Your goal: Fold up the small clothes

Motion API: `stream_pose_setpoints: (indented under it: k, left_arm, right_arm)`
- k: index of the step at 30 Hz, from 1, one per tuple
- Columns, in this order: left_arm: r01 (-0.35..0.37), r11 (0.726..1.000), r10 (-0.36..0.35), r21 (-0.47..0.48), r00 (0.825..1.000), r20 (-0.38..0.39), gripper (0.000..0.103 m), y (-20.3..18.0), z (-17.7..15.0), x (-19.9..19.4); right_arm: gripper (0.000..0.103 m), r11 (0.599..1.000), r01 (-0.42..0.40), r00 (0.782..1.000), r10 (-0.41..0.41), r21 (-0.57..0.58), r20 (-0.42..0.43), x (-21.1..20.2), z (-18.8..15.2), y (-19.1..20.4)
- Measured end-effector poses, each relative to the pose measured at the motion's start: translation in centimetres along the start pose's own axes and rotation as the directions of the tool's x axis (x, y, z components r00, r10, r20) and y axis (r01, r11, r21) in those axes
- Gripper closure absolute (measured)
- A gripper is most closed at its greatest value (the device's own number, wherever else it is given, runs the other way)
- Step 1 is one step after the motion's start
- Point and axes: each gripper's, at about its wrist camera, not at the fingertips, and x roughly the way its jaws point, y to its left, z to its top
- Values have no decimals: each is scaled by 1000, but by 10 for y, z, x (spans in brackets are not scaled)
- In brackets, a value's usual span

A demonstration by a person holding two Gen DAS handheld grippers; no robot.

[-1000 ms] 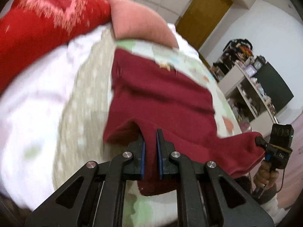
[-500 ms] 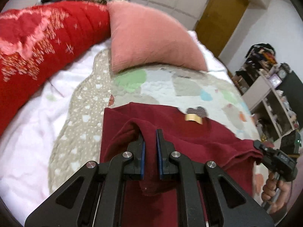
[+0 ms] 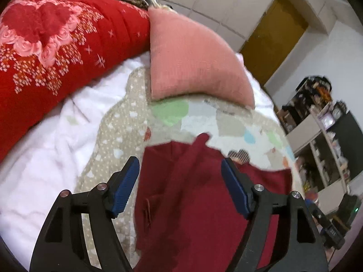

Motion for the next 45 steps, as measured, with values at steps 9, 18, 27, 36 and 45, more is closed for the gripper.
stream_pose_setpoints:
  k: [9, 18, 27, 36, 45]
  left_arm:
    - [-177, 983, 185, 56, 964, -191, 26, 9, -33, 87]
    - [-115, 993, 112, -12, 981, -161, 27, 28, -38, 42]
    - [-38, 994, 20, -99, 983, -184, 25, 50, -71, 37]
    - [-19, 998, 7, -63, 982, -189, 25, 33, -82, 34]
    - [-28, 997, 14, -68, 981, -192, 25, 23, -99, 25]
  right_arm:
    - [51, 970, 240, 959, -228, 51, -165, 113, 4, -41]
    - [28, 980, 168, 984, -160, 111, -75, 33, -7, -46]
    - [24, 973, 179, 970, -149, 148, -194, 31, -59, -52]
    - [82, 980, 186, 978, -178, 75, -108, 43, -42, -26]
    - [82, 940, 338, 924, -342, -54, -170, 62, -19, -21]
